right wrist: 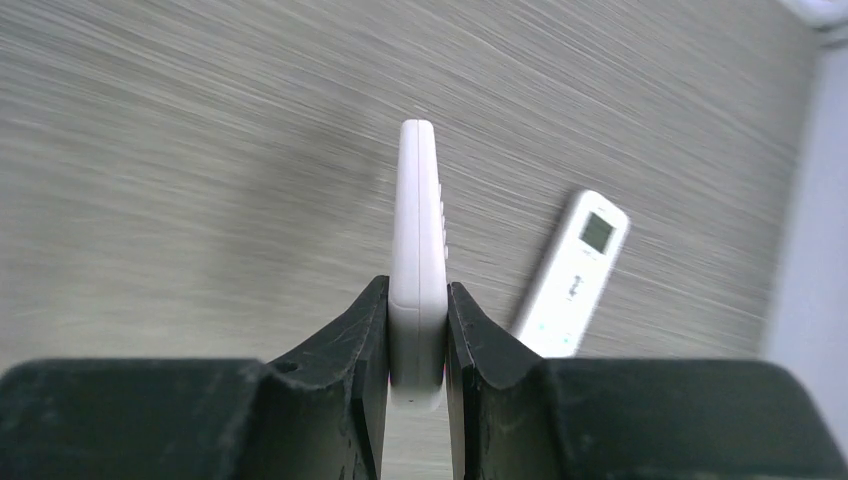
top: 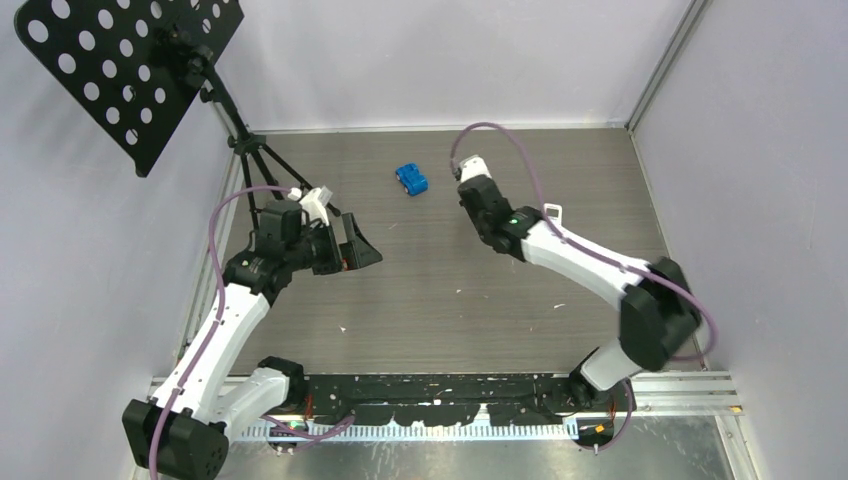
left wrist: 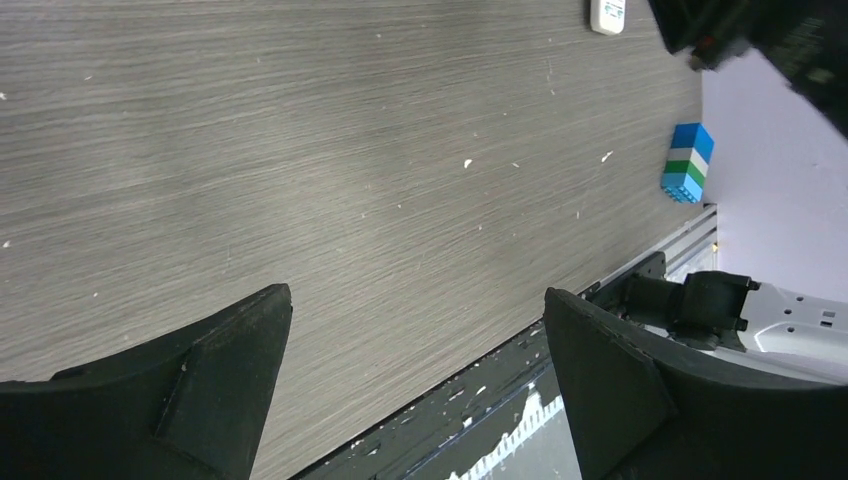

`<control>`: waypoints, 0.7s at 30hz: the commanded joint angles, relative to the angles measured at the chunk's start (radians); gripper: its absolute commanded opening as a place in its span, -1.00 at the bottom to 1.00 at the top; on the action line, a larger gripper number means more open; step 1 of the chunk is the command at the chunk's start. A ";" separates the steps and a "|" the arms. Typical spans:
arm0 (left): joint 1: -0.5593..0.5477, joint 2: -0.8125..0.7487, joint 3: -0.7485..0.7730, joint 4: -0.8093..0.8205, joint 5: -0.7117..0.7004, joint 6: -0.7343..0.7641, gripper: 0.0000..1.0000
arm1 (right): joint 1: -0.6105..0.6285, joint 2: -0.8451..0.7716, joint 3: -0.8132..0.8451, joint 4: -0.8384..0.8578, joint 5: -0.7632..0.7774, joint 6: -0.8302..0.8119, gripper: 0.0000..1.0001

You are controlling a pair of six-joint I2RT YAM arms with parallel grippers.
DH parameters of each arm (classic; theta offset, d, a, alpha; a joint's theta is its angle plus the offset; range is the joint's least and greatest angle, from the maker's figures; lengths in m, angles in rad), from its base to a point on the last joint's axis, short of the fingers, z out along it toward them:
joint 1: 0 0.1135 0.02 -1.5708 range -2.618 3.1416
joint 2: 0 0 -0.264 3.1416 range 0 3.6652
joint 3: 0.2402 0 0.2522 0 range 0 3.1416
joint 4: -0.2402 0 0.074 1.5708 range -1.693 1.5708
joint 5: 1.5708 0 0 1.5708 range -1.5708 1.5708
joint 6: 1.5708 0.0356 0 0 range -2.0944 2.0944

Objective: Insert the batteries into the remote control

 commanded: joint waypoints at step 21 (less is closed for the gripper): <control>0.007 0.013 0.037 -0.039 -0.035 0.053 0.99 | 0.054 0.380 -0.018 0.019 -0.010 -0.116 -0.20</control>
